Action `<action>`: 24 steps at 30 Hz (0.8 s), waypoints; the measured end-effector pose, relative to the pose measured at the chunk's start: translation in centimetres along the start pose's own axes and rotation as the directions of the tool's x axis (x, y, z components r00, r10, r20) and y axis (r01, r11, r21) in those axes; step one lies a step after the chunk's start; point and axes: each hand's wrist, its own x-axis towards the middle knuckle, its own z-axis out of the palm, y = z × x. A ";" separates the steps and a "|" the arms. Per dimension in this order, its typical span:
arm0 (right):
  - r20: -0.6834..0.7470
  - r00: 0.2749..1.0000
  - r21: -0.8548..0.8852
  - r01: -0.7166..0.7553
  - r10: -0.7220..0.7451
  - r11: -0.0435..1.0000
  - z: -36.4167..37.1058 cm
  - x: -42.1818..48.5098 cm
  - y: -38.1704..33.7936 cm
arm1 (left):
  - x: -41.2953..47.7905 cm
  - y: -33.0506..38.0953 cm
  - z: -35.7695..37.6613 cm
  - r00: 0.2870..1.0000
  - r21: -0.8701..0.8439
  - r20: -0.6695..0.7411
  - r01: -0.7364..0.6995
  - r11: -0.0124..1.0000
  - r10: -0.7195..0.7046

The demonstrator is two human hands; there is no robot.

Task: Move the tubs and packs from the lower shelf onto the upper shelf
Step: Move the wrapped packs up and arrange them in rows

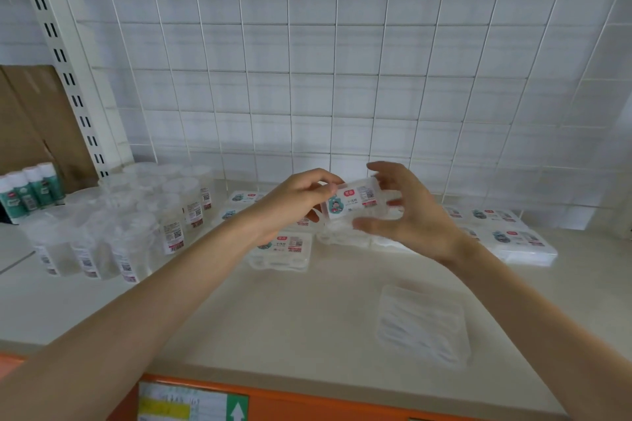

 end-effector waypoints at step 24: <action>0.117 0.970 -0.285 0.240 -0.215 0.928 0.0 -0.4 0.2 | 0.2 -1.5 -1.0 0.994 0.516 -0.019 -0.086 0.852 0.112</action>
